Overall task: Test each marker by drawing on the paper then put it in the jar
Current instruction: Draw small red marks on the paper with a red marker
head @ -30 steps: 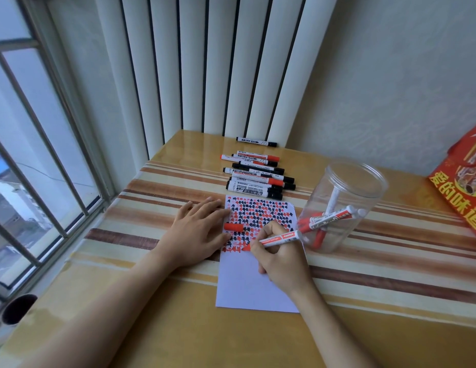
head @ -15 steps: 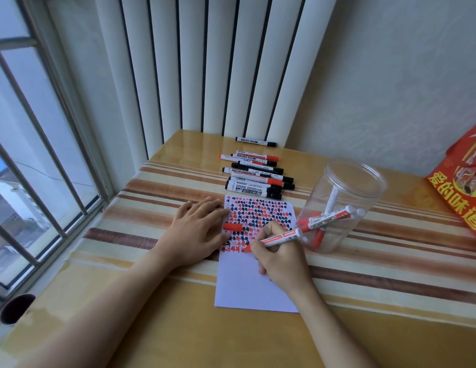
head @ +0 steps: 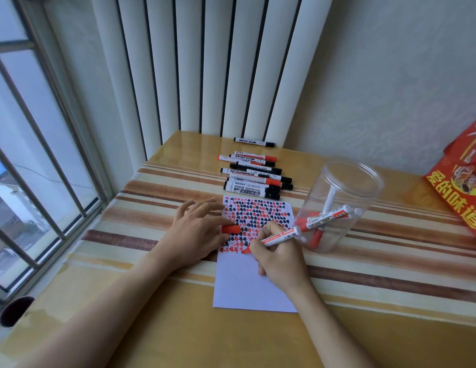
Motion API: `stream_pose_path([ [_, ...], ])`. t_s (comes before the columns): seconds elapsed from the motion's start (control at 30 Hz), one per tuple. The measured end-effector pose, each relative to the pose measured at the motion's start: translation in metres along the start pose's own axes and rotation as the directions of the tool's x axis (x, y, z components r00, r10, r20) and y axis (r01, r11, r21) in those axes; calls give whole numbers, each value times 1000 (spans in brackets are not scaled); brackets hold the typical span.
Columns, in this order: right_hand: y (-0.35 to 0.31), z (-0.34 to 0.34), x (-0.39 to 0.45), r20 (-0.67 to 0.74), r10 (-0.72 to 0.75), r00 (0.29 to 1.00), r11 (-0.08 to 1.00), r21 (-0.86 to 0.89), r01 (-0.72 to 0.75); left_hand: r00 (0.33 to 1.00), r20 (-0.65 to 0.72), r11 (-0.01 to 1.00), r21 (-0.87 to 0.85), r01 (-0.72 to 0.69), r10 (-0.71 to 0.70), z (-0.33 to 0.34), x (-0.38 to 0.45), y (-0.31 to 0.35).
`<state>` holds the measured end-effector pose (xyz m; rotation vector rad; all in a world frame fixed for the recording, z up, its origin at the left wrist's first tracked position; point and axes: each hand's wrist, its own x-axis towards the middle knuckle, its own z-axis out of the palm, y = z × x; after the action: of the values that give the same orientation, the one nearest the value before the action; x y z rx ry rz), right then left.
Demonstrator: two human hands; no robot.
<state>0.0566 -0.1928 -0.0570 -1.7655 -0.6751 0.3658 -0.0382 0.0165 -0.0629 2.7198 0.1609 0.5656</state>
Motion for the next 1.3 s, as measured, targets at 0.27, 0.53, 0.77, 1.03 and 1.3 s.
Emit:
stream_pose_path([
  [0.27, -8, -3, 1, -48, -130, 990, 966, 221, 137, 992, -110, 989, -126, -74, 60, -11, 0, 0],
  [0.53, -13, 1, -2, 77, -148, 986, 969, 209, 130, 994, -25, 955, -276, -113, 110, -22, -4, 10],
  [0.77, -22, -3, -4, 153, -63, 986, 926, 377, 1, 992, -37, 958, -257, -129, 123, -23, -4, 12],
  [1.03, -12, -21, 9, 90, -77, 993, 981, 184, 59, 990, -73, 972, -192, -134, 122, -21, -4, 10],
  [1.3, -9, -16, 7, 86, -417, 905, 821, -391, 416, 964, -83, 966, -38, -257, 253, -15, -3, 13],
])
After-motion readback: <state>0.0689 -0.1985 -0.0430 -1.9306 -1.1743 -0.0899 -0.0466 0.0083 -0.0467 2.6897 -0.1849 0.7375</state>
